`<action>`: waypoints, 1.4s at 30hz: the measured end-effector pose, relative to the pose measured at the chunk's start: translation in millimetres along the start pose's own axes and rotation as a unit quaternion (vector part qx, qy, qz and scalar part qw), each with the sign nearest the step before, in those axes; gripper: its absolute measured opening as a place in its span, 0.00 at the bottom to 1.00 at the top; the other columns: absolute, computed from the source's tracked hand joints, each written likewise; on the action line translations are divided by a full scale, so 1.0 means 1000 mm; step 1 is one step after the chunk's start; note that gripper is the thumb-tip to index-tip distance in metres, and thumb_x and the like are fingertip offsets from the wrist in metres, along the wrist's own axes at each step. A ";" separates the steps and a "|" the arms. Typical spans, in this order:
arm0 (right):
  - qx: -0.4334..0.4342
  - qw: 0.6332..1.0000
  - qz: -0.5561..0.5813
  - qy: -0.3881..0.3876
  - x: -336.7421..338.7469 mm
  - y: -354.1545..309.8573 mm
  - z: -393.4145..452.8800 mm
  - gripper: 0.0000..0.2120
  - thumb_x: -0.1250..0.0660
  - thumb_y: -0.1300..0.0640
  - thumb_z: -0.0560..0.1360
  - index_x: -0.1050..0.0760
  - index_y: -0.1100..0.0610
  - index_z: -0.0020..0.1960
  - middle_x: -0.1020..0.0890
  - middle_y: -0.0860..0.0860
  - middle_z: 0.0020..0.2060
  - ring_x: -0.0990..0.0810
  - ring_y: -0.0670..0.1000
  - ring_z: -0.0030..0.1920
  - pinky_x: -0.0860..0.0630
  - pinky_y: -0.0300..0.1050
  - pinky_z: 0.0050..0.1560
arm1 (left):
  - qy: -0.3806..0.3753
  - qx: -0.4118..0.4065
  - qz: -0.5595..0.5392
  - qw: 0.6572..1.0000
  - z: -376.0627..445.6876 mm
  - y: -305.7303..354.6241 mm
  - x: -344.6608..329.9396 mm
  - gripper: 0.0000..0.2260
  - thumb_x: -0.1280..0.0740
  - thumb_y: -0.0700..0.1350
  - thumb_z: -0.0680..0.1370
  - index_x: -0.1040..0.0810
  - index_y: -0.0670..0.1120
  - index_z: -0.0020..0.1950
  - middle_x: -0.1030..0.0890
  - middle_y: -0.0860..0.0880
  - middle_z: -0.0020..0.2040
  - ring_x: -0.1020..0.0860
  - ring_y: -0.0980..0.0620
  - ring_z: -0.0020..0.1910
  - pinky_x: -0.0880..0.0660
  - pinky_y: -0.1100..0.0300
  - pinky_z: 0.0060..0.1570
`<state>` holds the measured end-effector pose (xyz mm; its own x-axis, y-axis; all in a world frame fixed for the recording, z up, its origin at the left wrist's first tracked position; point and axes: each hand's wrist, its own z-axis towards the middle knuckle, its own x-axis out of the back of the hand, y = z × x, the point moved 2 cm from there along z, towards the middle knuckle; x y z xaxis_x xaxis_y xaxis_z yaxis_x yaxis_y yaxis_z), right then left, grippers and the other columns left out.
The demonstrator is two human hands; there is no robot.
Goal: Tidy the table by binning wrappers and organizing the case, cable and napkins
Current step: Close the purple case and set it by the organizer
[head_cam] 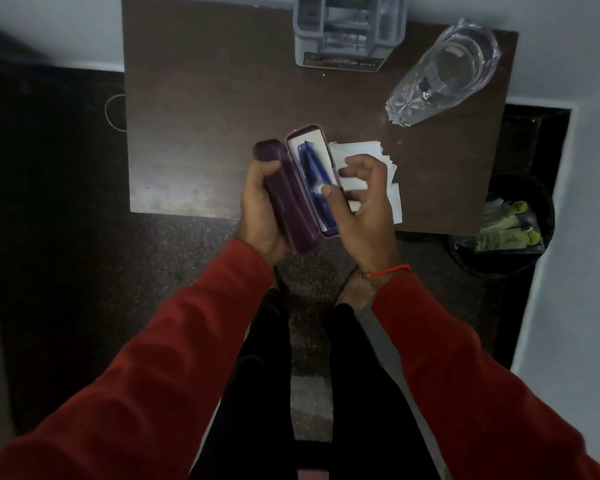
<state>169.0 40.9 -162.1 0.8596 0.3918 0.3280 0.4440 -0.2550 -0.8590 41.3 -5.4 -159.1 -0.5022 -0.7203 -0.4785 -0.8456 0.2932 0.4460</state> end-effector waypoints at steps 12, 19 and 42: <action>0.064 0.980 -0.189 0.019 0.001 0.003 -0.007 0.17 0.26 0.45 0.72 0.22 0.51 0.56 0.28 0.54 0.60 0.31 0.55 0.62 0.48 0.16 0.60 | 0.012 -0.012 -0.031 0.999 0.006 0.000 -0.006 0.26 0.45 0.54 0.80 0.24 0.37 0.69 0.21 0.35 0.63 0.22 0.38 0.60 0.28 0.42 0.68; 0.099 0.973 -0.184 0.099 0.006 -0.002 -0.004 0.09 0.25 0.53 0.72 0.21 0.56 0.48 0.25 0.55 0.53 0.31 0.49 0.56 0.38 0.27 0.57 | 0.047 -0.026 0.013 0.998 0.005 -0.002 -0.010 0.16 0.41 0.51 0.80 0.20 0.42 0.55 0.17 0.44 0.48 0.17 0.48 0.45 0.19 0.55 0.47; -0.067 0.989 0.033 -0.130 -0.002 0.001 -0.015 0.20 0.25 0.51 0.74 0.25 0.49 0.64 0.20 0.49 0.57 0.20 0.42 0.51 0.23 0.33 0.49 | 0.131 -0.086 0.152 0.976 0.010 -0.011 -0.009 0.17 0.34 0.57 0.81 0.30 0.53 0.67 0.22 0.44 0.66 0.20 0.46 0.64 0.23 0.44 0.65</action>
<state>171.1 26.7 -157.6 0.8013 0.5802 0.1458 0.4334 -0.3950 -0.8100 53.1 4.1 -167.7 -0.6421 -0.7595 -0.1041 -0.6112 0.4252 0.6676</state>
